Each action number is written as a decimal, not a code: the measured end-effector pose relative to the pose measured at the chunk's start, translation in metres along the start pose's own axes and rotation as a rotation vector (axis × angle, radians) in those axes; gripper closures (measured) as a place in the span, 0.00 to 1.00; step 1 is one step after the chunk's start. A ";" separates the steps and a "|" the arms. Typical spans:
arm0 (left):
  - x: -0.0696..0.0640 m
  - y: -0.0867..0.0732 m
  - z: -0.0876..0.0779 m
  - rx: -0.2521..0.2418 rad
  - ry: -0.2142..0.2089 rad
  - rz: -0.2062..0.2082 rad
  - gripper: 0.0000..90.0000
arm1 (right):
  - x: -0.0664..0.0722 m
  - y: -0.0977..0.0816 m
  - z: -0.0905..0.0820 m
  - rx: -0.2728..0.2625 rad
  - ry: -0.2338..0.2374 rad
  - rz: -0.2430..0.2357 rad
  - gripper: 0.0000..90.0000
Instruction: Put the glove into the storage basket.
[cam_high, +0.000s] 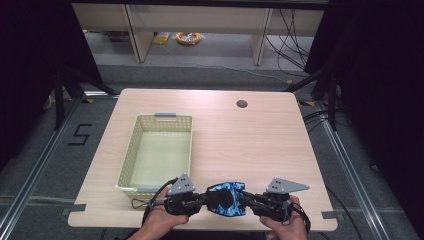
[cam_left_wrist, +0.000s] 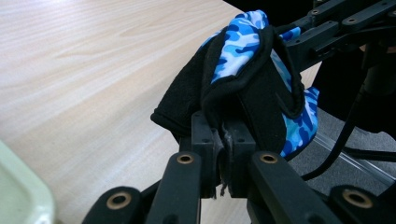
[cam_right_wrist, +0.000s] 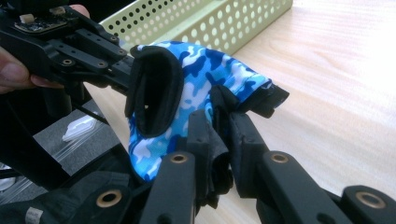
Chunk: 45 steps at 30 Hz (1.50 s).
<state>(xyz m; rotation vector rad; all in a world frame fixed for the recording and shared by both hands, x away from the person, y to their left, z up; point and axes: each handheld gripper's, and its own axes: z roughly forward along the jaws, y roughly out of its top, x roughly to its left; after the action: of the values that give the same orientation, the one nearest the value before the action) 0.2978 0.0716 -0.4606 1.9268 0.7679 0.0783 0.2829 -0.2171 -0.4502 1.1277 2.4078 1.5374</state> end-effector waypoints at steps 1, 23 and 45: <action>0.000 0.002 -0.002 0.003 0.004 -0.003 0.94 | 0.001 0.003 0.000 -0.001 0.007 0.011 0.90; 0.043 0.046 -0.073 -0.031 0.053 -0.022 0.94 | 0.018 0.086 0.038 -0.029 0.066 -0.046 0.90; 0.116 0.005 -0.132 0.027 0.218 -0.161 0.94 | 0.047 0.120 0.158 0.107 0.120 -0.049 0.90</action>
<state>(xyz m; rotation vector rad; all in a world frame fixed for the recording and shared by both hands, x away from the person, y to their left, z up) 0.3427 0.2372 -0.4244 1.8944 1.0716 0.1824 0.3798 -0.0408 -0.4165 1.0129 2.6036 1.5204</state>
